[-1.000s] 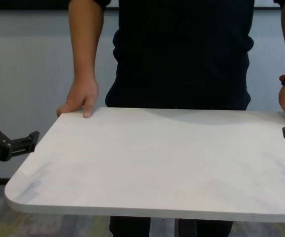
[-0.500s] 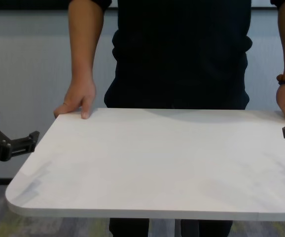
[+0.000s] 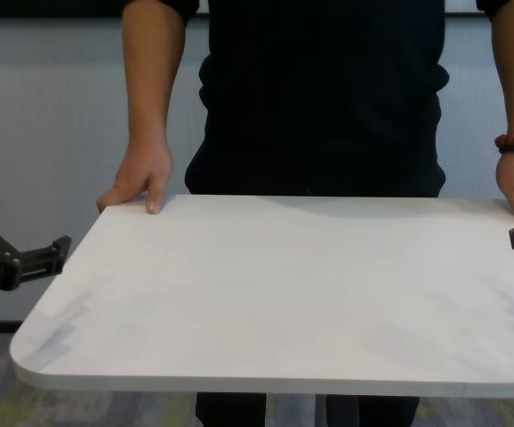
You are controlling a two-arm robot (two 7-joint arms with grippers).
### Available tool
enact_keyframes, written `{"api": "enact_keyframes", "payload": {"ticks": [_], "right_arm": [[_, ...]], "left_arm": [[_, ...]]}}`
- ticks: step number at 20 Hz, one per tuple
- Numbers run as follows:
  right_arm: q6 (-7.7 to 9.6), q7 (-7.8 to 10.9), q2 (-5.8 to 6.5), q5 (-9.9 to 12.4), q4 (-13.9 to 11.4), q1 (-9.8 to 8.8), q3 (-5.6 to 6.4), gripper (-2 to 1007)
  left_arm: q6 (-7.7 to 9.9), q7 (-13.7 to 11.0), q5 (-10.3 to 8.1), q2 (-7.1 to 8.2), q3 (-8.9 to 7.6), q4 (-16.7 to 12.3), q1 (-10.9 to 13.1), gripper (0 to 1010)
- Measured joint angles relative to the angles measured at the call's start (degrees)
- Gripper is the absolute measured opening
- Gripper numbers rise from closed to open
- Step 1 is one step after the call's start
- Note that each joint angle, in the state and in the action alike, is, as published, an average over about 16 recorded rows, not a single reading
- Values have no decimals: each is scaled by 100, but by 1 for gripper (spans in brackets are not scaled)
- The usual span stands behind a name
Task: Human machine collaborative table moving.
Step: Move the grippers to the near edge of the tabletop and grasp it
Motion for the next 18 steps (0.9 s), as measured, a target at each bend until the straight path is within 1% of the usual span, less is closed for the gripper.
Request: {"api": "enact_keyframes", "payload": {"ticks": [18], "right_arm": [[0,0,0,0,0,0,0,1005]], "left_arm": [[0,0,0,0,0,0,0,1000]]}}
